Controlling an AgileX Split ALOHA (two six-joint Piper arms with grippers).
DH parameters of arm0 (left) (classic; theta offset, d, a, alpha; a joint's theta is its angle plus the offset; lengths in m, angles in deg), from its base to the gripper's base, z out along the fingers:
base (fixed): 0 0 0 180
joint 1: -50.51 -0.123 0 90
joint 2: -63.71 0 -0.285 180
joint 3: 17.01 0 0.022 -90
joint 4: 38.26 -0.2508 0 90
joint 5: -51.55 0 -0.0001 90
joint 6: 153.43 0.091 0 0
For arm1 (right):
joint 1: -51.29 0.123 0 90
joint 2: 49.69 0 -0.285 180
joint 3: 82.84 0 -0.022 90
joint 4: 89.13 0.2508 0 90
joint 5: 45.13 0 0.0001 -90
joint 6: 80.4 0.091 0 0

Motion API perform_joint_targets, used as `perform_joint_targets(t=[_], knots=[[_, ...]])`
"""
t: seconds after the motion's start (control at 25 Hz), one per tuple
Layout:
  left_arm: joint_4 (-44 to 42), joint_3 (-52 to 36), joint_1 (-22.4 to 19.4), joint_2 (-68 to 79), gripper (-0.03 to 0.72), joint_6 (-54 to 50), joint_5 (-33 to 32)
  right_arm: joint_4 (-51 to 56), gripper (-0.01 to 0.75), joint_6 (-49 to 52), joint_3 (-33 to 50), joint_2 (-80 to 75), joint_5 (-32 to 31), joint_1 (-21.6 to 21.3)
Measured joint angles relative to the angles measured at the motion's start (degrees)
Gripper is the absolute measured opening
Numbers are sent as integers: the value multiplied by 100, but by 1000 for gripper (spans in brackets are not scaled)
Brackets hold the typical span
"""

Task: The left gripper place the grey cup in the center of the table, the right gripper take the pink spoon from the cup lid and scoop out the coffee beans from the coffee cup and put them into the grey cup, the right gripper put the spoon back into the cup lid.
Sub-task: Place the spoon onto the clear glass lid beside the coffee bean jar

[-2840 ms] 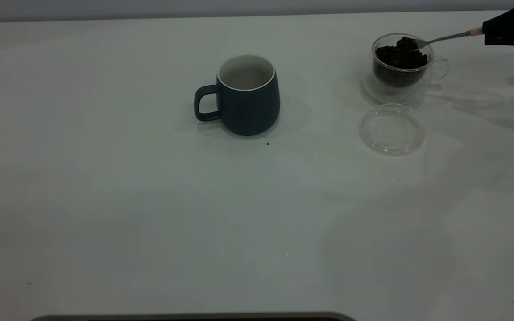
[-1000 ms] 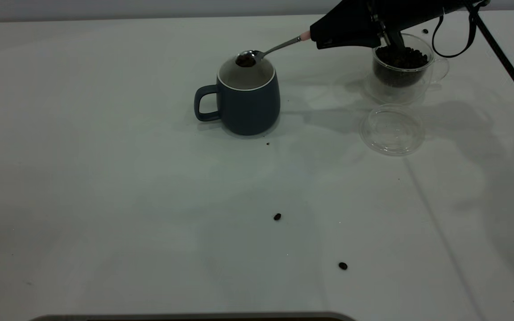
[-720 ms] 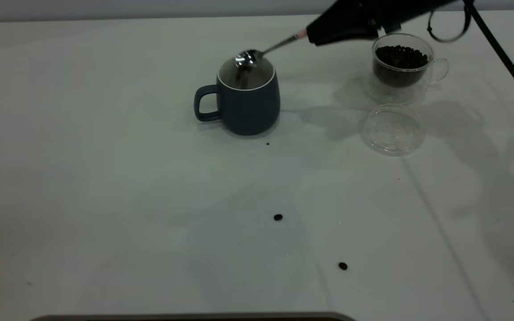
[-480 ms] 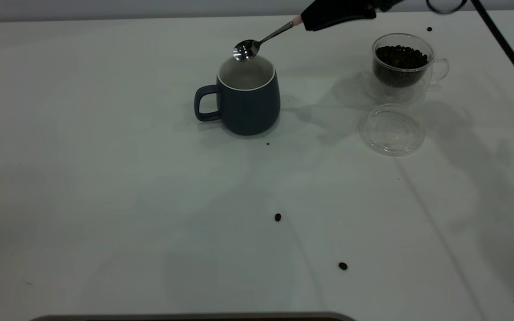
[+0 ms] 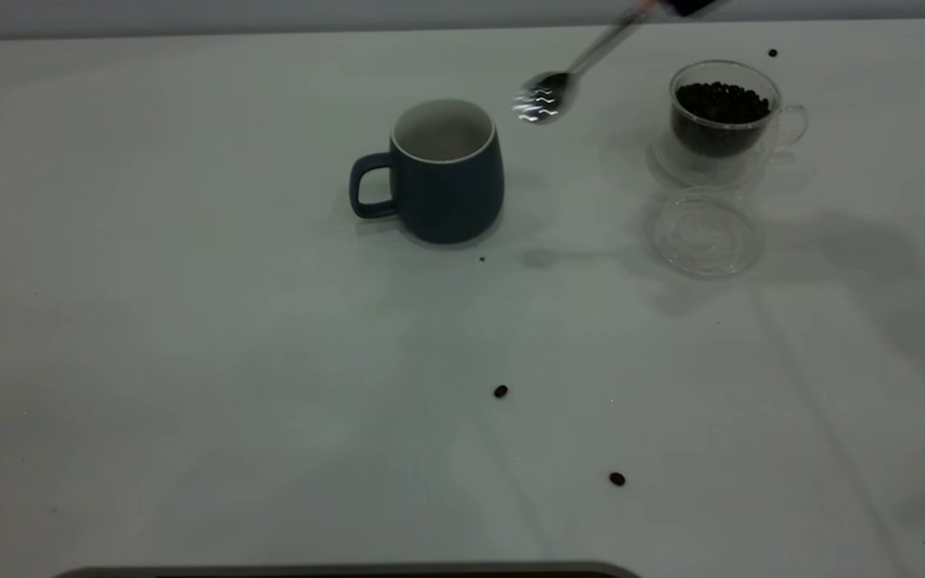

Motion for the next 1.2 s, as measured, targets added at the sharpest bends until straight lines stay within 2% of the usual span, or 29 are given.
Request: perform_joint_targets(t=[0.2,0.36,0.6,1.0,1.2], knots=[[0,0,0,0,567,6,0,393,98,11,797,-62,290,-1076],[-4,0,0,0,567,6,0,655,98,5,877,-441,441,-1552],[-4,0,0,0,567,6,0,1217,98,-436,877,-1201,581,-1787],[-4,0,0,0,567,6,0,1907,98,-952,870,-2009,929,-1876],[-4,0,0,0,567,6,0,2278,98,-1131,859,-2221,899,-1876]])
